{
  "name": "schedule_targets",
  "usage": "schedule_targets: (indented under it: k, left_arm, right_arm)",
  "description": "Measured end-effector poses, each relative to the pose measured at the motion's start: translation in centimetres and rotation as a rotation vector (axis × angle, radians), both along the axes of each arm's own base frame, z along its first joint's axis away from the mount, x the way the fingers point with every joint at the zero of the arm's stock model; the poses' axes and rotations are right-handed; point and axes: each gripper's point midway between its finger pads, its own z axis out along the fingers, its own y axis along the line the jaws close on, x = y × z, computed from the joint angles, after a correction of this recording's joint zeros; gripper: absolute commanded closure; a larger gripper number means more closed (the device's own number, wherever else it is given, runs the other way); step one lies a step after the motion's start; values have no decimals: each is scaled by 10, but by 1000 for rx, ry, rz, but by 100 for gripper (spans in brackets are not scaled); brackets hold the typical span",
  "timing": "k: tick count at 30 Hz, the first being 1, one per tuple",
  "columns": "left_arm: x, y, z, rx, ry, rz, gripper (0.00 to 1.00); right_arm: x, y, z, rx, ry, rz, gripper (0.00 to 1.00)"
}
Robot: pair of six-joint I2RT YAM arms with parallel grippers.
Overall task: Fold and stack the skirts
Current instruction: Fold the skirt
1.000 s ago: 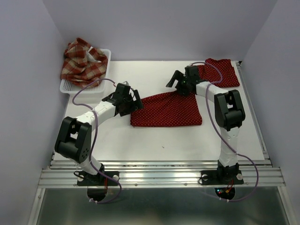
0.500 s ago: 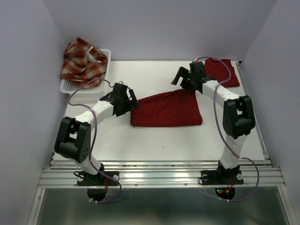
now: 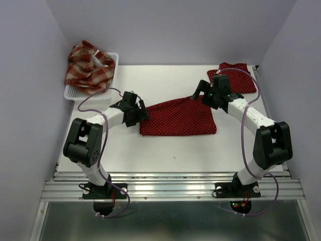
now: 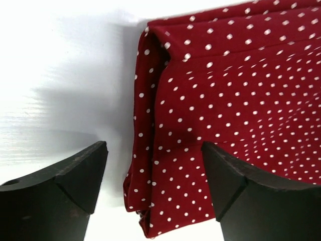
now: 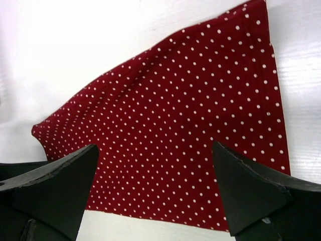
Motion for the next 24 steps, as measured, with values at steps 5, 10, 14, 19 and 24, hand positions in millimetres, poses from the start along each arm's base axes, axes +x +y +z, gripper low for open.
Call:
schedule_targets:
  k: [5, 10, 14, 19, 24]
  left_arm:
    - [-4, 1, -16, 20, 31, -12, 36]
    - [1, -7, -17, 15, 6, -30, 45]
    - [3, -16, -21, 22, -4, -43, 67]
    - [8, -20, -24, 10, -11, -25, 100]
    - [10, -20, -22, 11, -11, -21, 100]
  right_arm:
    - [-8, -5, 3, -10, 0, -10, 0]
    - [-7, -9, 15, -16, -33, -29, 0]
    - [-7, -12, 18, -24, -44, -42, 0]
    - [-10, -14, 18, -33, -45, -44, 0]
    - [-18, -12, 16, -35, -44, -5, 0]
